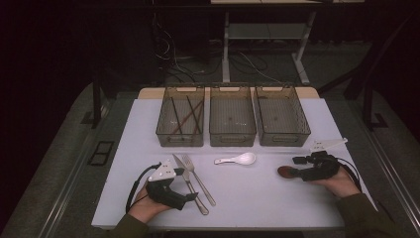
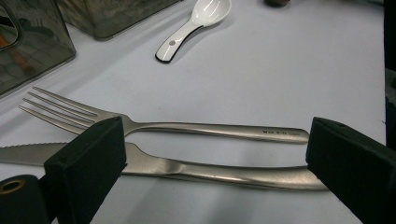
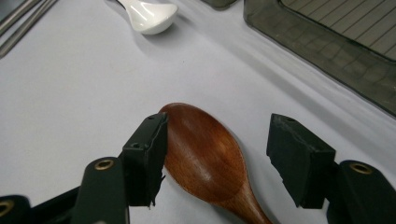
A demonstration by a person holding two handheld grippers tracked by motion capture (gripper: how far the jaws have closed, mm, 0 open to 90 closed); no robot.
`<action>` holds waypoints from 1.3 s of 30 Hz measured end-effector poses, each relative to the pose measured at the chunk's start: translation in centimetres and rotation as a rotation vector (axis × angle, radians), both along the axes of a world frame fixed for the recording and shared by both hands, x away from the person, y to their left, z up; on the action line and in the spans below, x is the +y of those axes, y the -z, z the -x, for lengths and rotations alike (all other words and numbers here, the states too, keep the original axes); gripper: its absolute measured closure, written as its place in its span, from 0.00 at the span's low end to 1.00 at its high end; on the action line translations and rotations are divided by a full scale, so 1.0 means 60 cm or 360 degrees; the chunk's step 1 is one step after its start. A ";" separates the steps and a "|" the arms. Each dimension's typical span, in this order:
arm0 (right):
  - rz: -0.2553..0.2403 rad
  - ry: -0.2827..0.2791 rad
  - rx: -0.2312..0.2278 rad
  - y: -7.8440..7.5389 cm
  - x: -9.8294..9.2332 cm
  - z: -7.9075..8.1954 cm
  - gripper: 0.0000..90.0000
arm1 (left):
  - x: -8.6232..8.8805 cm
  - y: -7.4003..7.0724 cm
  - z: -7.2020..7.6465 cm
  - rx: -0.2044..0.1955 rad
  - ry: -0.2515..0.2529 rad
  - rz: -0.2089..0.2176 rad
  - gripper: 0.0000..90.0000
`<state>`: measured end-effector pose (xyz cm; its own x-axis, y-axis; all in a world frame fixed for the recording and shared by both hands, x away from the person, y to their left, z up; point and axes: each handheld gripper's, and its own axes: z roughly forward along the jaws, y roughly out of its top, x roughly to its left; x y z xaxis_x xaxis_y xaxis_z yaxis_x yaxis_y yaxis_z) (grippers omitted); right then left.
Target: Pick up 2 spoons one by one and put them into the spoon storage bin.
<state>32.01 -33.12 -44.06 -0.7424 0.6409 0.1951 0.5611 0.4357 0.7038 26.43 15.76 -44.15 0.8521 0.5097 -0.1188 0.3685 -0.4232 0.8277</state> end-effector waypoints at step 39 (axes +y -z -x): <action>0.0230 -0.0255 -0.0048 0.007 0.017 0.015 0.71 | -0.002 0.001 -0.001 0.0000 0.0003 -0.0008 0.05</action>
